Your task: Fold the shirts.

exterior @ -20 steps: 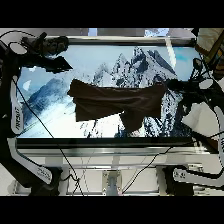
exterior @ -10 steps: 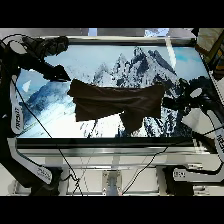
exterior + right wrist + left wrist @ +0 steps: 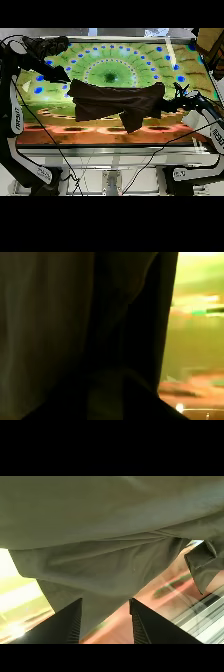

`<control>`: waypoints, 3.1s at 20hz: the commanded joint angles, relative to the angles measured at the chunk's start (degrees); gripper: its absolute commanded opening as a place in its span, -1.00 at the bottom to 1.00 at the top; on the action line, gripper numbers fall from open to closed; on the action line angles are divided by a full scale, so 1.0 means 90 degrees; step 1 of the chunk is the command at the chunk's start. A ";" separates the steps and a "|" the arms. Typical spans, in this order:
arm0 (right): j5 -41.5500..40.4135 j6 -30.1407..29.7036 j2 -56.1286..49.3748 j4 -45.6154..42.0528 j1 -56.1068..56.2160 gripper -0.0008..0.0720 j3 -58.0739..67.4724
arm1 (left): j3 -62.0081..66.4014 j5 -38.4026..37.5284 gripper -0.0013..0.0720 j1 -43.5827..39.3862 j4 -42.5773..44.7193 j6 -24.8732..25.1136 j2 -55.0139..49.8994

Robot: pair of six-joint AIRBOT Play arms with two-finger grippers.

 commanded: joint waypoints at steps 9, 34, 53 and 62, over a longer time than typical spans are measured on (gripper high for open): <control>-0.0413 -0.1462 -0.0629 0.1285 0.0406 -0.91 0.0221 | -0.0282 -0.0015 0.01 -0.0002 0.0032 -0.0015 -0.0005; 0.0670 -0.1435 -0.0350 0.0940 0.0408 -0.92 0.1331 | -0.4714 0.1863 -0.17 -0.0350 0.0121 -0.0301 -0.0002; 0.0806 -0.1438 -0.0350 0.1008 0.0410 -0.91 0.1343 | -0.4711 0.2963 -0.93 -0.0352 -0.1081 0.0367 0.0000; 0.0889 -0.1088 0.0126 0.1260 0.0398 -0.92 0.3174 | -0.3174 0.2460 -0.94 -0.0345 -0.1802 0.1171 0.1817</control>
